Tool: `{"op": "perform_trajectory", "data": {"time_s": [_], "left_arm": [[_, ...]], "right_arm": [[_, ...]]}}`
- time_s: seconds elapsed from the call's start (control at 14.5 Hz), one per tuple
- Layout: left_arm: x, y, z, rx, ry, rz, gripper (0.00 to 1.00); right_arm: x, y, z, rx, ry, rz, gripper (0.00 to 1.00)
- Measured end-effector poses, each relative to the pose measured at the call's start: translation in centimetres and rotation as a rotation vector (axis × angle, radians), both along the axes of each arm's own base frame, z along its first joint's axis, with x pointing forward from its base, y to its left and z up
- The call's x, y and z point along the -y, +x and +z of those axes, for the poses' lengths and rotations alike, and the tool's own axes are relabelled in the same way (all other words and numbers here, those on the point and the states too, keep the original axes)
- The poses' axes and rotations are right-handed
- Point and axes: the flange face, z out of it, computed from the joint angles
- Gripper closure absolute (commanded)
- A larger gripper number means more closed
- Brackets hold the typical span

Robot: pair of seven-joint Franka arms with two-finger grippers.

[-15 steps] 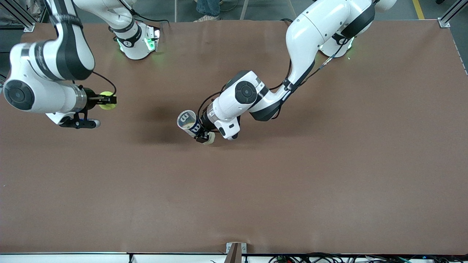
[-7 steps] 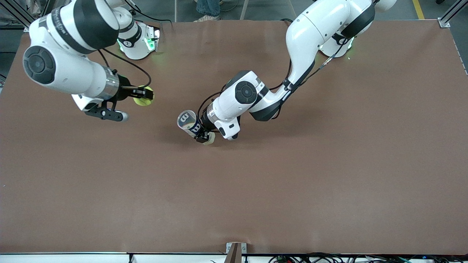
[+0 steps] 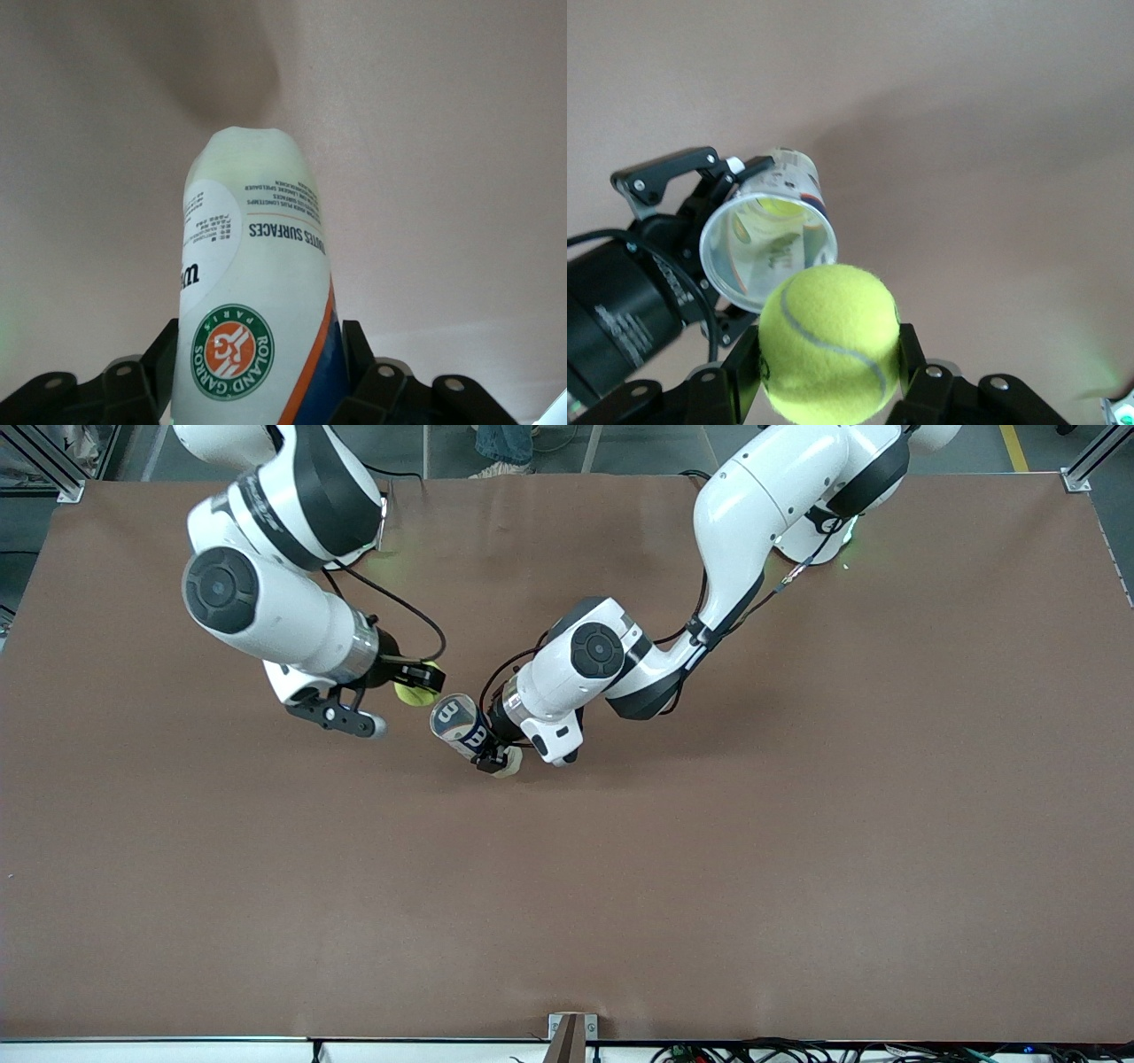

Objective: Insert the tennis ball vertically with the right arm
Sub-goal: 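Carry the ball over the can mouth and drop it in with the right gripper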

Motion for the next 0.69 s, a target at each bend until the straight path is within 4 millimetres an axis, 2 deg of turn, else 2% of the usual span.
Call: {"op": "perform_trajectory", "data": {"time_s": [0.34,0.55,0.62,0.69], "left_arm": [[0.0,0.0,0.0,0.000,0.000,0.000,0.25],[-0.1,0.1,-0.1,0.000,0.001,0.001,0.25],[-0.1,0.1,-0.1,0.000,0.001,0.001,0.25],[0.0,0.0,0.0,0.000,0.001,0.001,0.25]], "right_arm": [[-1.6,1.5,-2.6,0.018,-0.006,-0.026,0.68],[-2.1,1.9,-3.3,0.031,-0.003,-0.028,0.65],[-2.3,1.9,-3.4,0.031,-0.004,-0.028,0.49],[-2.6,1.9,-3.4,0.032,-0.004,-0.033,0.21]]}}
